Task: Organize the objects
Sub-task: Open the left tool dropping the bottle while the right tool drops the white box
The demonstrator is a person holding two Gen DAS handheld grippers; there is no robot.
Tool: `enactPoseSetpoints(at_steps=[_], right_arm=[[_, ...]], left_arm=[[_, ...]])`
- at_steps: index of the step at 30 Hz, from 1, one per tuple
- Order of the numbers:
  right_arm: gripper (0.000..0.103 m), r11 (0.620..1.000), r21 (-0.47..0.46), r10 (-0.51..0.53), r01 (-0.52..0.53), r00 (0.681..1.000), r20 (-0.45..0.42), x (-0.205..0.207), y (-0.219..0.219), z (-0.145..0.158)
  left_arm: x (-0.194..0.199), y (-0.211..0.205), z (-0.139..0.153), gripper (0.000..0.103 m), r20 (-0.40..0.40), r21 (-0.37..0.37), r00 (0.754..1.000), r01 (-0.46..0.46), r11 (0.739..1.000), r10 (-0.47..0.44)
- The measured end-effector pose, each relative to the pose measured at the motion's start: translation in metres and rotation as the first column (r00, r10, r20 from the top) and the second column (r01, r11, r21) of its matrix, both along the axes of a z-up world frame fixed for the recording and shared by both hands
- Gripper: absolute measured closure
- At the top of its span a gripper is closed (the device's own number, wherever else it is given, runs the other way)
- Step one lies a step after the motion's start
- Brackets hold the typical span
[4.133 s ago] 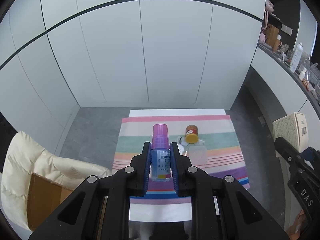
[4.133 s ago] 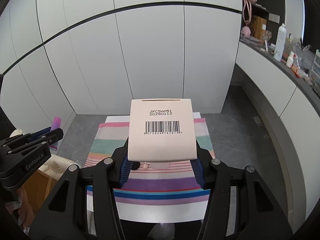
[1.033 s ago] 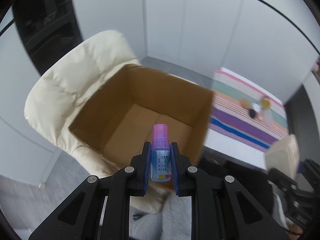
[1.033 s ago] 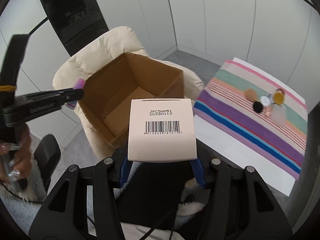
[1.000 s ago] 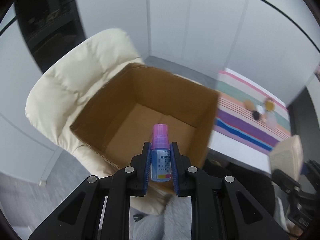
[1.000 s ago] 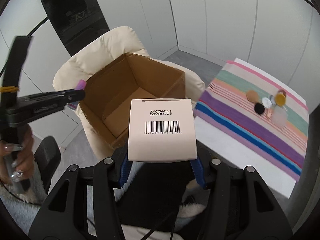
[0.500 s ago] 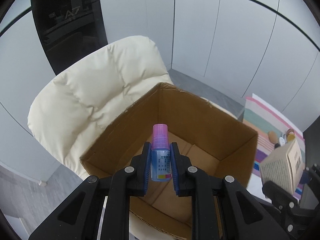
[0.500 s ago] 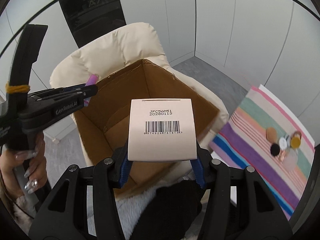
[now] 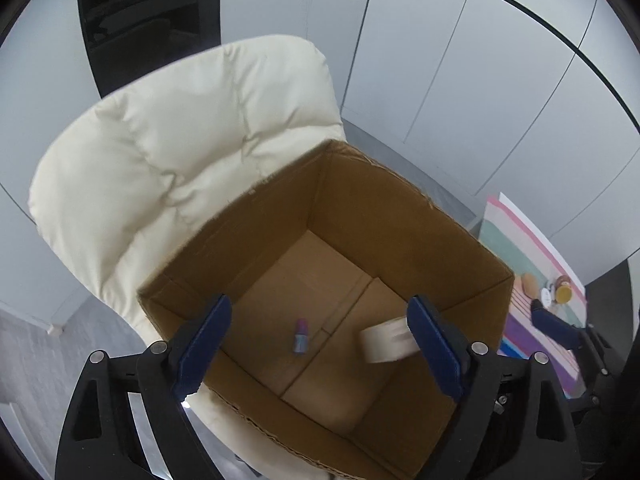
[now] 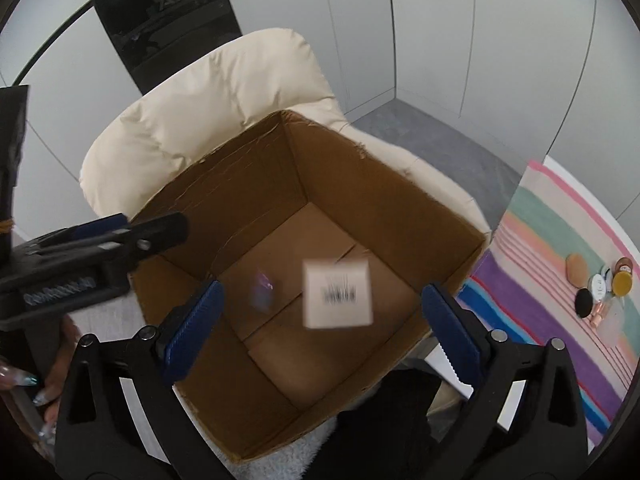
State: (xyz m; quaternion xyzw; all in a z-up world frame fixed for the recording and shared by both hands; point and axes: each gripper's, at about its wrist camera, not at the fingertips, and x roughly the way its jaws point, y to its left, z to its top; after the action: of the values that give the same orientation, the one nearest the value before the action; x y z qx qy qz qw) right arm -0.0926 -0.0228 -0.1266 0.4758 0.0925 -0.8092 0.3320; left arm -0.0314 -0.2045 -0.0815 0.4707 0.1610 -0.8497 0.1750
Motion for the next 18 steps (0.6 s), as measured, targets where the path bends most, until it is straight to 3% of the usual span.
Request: enactPoseSetpoints(at_steps=[10,18], right_arm=[[0.002,0.998,0.025,-0.052,0.053,0.999,-0.009,-0.007,0.019,0.000],[0.002,0.995,0.050,-0.085,0.086,0.996,-0.017,-0.005,0.036,0.011]], left_arm=[[-0.001,0.007,-0.004,0.012,0.024,-0.023,0.999,0.035,0.999,-0.034],[0.012,0.035,0.015,0.012,0.016,-0.116,0.990,0.138,0.984,-0.137]])
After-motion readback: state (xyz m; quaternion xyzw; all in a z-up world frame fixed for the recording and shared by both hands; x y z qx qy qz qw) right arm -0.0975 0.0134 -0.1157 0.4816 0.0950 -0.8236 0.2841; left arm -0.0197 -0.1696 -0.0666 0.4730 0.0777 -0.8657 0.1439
